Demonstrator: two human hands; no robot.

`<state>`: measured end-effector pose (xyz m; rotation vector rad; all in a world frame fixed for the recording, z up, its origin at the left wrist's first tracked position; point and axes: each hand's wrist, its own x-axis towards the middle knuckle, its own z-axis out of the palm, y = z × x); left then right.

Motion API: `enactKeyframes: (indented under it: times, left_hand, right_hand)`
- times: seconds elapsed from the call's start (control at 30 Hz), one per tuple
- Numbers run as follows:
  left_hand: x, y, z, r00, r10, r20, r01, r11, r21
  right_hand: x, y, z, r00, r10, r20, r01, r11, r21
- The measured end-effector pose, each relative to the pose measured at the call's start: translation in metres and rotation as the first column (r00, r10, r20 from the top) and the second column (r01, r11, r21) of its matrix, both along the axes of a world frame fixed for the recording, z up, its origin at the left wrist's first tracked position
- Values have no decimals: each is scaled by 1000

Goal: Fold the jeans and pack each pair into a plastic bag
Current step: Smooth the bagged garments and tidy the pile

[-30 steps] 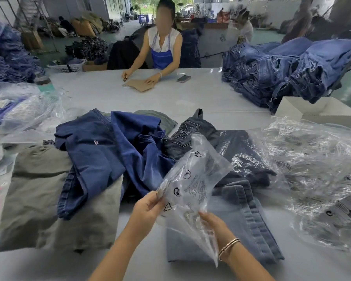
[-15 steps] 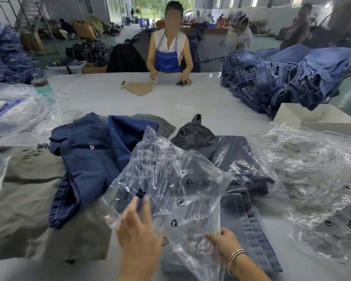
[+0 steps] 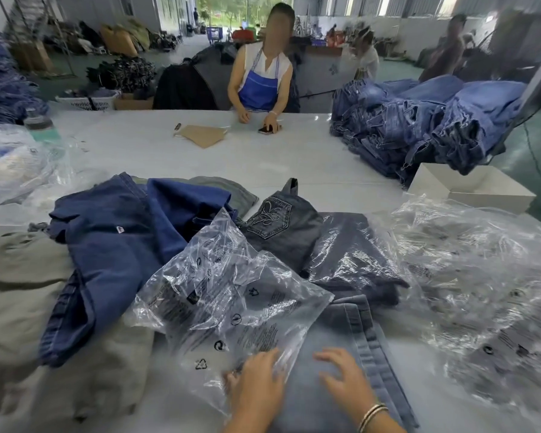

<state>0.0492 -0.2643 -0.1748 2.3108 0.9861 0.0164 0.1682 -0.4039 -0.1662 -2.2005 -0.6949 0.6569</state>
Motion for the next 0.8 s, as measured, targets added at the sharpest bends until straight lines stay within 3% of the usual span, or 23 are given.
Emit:
enactKeyframes:
  times: [0.07, 0.13, 0.2, 0.3, 0.37, 0.5, 0.57, 0.67, 0.73, 0.8]
  left_hand:
    - [-8, 4, -3, 1000, 16, -12, -15, 999, 38]
    - [-17, 8, -5, 998, 28, -58, -23, 997, 77]
    - [-22, 10, -6, 993, 36, -111, -22, 992, 125]
    - [-21, 8, -10, 992, 34, -119, -10, 981, 192]
    - [-18, 5, -12, 987, 5, -163, 37, 966, 257]
    - [-12, -6, -5, 945, -233, -229, 302, 890, 342]
    - [-16, -20, -8, 864, -436, -251, 502, 768, 398]
    - [-22, -25, -18, 778, -503, -377, 624, 551, 554]
    - [-21, -21, -23, 770, -484, -415, 636, 542, 549]
    - [-18, -22, -22, 783, -445, -434, 621, 536, 572]
  right_hand:
    - [29, -15, -4, 947, -249, 203, 261, 965, -37]
    - [60, -33, -9, 860, -491, 142, 508, 849, -143]
    - [79, -48, -12, 801, -598, -4, 569, 764, -305]
    - [92, -50, -14, 782, -593, -193, 543, 800, -256]
    - [93, -46, -15, 779, -580, -237, 528, 811, -250]
    - [88, -37, -19, 829, -478, -290, 388, 865, -319]
    - [83, -33, -19, 852, -451, -266, 360, 874, -326]
    - [83, -30, -20, 844, -473, -254, 405, 872, -276]
    - [83, -27, -19, 839, -497, -221, 444, 861, -250]
    - [81, -20, -12, 885, -465, 15, 444, 835, -326]
